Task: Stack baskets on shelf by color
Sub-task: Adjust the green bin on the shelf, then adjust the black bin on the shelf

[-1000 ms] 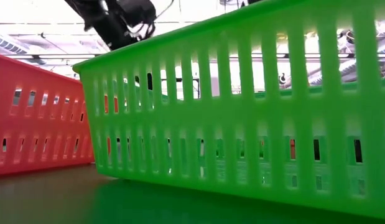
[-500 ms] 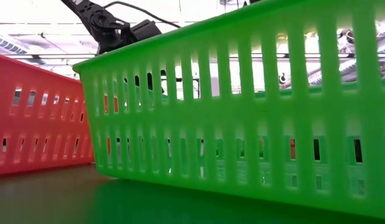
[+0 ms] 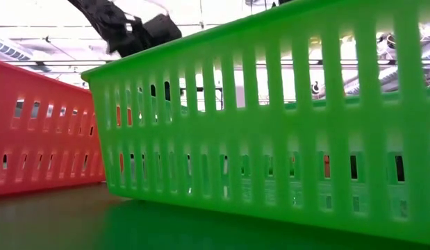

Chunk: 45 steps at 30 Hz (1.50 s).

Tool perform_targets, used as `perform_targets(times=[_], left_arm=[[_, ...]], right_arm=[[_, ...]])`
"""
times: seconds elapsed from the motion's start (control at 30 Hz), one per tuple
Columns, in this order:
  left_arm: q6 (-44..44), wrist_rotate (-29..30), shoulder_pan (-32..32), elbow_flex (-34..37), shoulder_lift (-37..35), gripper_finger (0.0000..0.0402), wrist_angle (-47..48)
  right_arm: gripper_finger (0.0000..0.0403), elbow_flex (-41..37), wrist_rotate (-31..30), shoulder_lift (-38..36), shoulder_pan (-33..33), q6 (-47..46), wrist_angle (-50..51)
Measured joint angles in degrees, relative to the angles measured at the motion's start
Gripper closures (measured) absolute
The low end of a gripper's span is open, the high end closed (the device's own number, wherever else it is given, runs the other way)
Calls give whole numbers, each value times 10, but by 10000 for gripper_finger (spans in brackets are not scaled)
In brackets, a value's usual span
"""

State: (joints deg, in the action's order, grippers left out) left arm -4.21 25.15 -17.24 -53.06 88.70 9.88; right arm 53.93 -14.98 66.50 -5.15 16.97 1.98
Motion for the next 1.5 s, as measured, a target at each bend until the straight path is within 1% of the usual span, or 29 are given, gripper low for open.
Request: perform_targets(times=[0.03, 0.17, 0.3, 0.4, 0.53, 0.67, 0.83, 1.0, 1.13, 1.5], left_arm=[[0, 0, 6, -2, -13, 385, -1], [6, -4, 28, -2, -85, 385, 48], [36, -30, 49, -2, -164, 385, 175], [90, -24, 60, -2, -210, 385, 301], [161, -1, 71, 19, -246, 385, 406], [179, 8, 65, 64, -260, 385, 406], [177, 8, 34, 91, -259, 385, 402], [175, 10, 4, 94, -259, 385, 403], [166, 26, -12, 94, -252, 385, 405], [166, 60, -16, 94, -242, 385, 415]], right_arm=[[360, 0, 0, 0, 0, 0, 0], [360, 0, 0, 0, 0, 1, 2], [360, 0, 0, 0, 0, 2, 9], [360, 0, 0, 0, 0, 5, 15], [360, 0, 1, 0, 0, 11, 17], [360, 0, 1, 0, 0, 12, 17], [360, 0, 1, 0, 0, 11, 17], [360, 0, 1, 0, 0, 11, 17], [360, 0, 1, 0, 0, 12, 17], [360, 0, 1, 0, 0, 13, 17]])
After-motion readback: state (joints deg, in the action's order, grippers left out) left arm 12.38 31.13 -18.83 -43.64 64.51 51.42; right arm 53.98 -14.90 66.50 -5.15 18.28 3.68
